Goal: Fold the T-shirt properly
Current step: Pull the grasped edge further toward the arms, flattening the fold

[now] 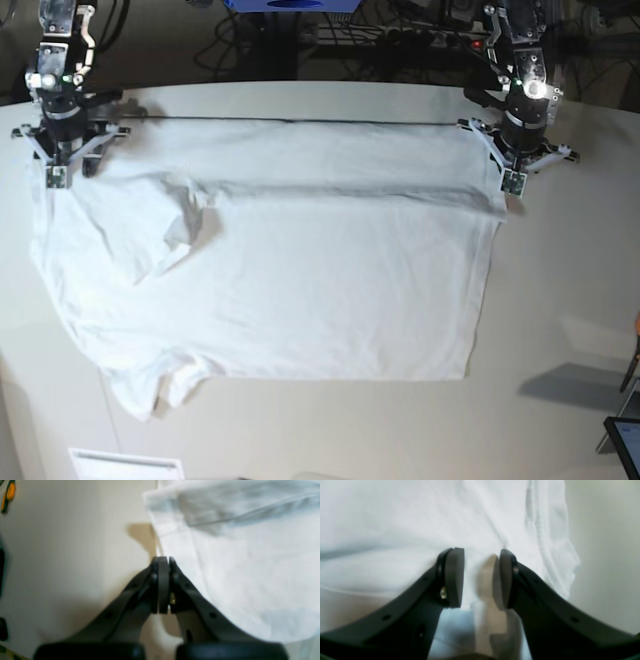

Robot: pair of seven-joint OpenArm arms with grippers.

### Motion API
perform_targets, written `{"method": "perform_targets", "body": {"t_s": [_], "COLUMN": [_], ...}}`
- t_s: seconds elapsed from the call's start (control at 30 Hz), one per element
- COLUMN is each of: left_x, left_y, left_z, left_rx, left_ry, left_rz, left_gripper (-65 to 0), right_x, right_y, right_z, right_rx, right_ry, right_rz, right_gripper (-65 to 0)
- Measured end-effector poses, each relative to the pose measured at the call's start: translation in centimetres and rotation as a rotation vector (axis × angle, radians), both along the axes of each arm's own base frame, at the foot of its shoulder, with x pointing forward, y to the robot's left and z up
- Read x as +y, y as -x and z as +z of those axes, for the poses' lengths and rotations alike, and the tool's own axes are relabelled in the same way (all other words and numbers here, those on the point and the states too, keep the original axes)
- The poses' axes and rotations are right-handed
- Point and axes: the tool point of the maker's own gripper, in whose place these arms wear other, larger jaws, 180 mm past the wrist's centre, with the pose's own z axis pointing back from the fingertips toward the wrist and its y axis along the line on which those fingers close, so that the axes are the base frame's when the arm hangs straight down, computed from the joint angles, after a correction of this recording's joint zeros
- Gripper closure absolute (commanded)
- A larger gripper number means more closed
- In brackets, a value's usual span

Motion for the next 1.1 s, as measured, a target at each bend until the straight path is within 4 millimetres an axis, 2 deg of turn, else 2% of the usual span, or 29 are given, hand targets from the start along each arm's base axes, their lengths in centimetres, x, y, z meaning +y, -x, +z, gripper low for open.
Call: {"method": "perform_targets", "body": {"t_s": [0.27, 0.57, 0.7, 0.77, 0.87, 0.9, 1.1], "left_x": [-0.1, -0.1, -0.3, -0.6, -1.7, -1.9, -1.8], "left_y": [0.2, 3.2, 4.2, 4.5, 3.0, 2.4, -0.4], "left_z": [-0.1, -1.6, -1.5, -0.7, 2.6, 3.0, 2.5], "left_rx": [0.006, 0.076, 0.089, 0.089, -0.014, -0.039, -0.072], "left_ry": [0.002, 0.007, 0.004, -0.008, -0.016, -0.010, 0.019], "left_rz": [-0.002, 0.000, -0.009, -0.012, -0.052, -0.052, -0.006], "left_gripper": [0.0, 0.0, 0.0, 0.0, 0.0, 0.0, 0.0], "right_x": [-0.1, 0.0, 0.0, 0.0, 0.0, 0.0, 0.0], "right_y": [-0.2, 0.2, 0.2, 0.2, 0.2, 0.2, 0.2], "right_z": [0.1, 0.0, 0.0, 0.0, 0.0, 0.0, 0.0], "right_rx": [0.000, -0.001, -0.001, -0.001, -0.001, -0.001, -0.001], "right_ry": [0.001, 0.003, 0.003, 0.003, 0.003, 0.003, 0.002], "right_rz": [0.000, 0.003, 0.003, 0.003, 0.003, 0.003, 0.003], "right_gripper": [-22.2, -22.2, -22.2, -22.2, -22.2, -22.2, -22.2]}}
